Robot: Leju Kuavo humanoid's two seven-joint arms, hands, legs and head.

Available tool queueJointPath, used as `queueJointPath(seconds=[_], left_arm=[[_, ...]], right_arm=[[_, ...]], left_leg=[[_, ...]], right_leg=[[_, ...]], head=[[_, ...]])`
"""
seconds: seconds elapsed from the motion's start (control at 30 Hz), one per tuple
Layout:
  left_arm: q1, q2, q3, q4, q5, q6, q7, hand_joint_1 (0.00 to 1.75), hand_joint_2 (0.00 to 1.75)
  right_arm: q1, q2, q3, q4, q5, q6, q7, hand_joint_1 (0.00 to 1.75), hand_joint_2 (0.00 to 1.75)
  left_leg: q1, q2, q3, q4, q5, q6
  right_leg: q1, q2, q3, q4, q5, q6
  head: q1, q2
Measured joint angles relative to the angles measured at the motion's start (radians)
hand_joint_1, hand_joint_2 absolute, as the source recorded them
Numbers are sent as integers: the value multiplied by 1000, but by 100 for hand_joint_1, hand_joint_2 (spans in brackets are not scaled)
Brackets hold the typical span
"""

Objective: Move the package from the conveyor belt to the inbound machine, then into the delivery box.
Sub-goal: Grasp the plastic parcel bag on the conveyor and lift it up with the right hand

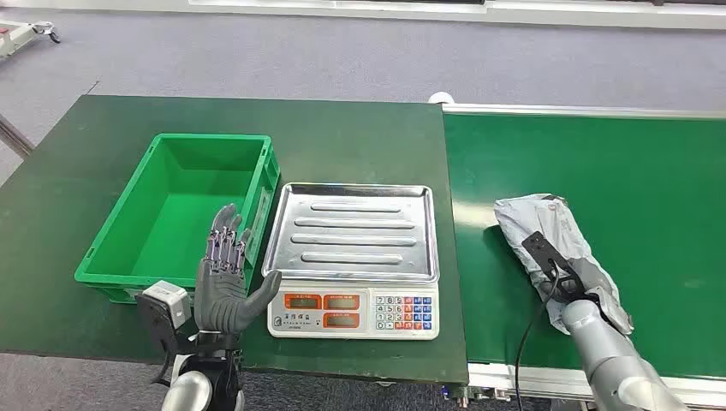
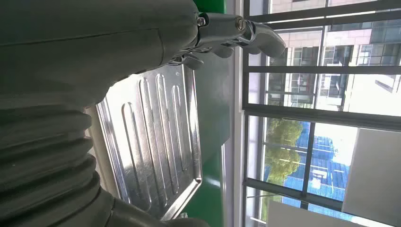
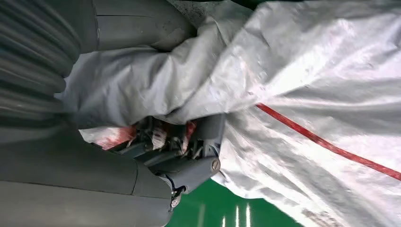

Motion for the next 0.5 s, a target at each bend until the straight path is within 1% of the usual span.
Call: queueJointPath(seconds=[0.13,0.2,0.37,0.43,0.5], left_arm=[[0,0,0,-1,0,0,0,0,175],[1,0,1,-1,-1,0,0,0,175],[0,-1,2,-1,-7,0,1,0,175],[0,-2,2,-1,-8,0,2,0,175],[0,-2,2,-1,-9,0,2,0,175]], right_arm=[[0,7,0,-1,0,-2,0,175,175],[3,11,2,-3,9,-18,0,175,175],[23,28,27,-29,57,-124,18,175,175],[34,33,34,-46,54,-155,4,175,175],[48,39,39,-73,48,-212,-27,175,175]], left_leg=[[0,0,0,0,0,0],[0,0,0,0,0,0],[0,0,0,0,0,0],[0,0,0,0,0,0],[0,0,-1,0,0,0]], right_leg=[[0,0,0,0,0,0],[0,0,0,0,0,0],[0,0,0,0,0,0],[0,0,0,0,0,0],[0,0,-1,0,0,0]], head=[[0,0],[0,0],[0,0],[0,0],[0,0]])
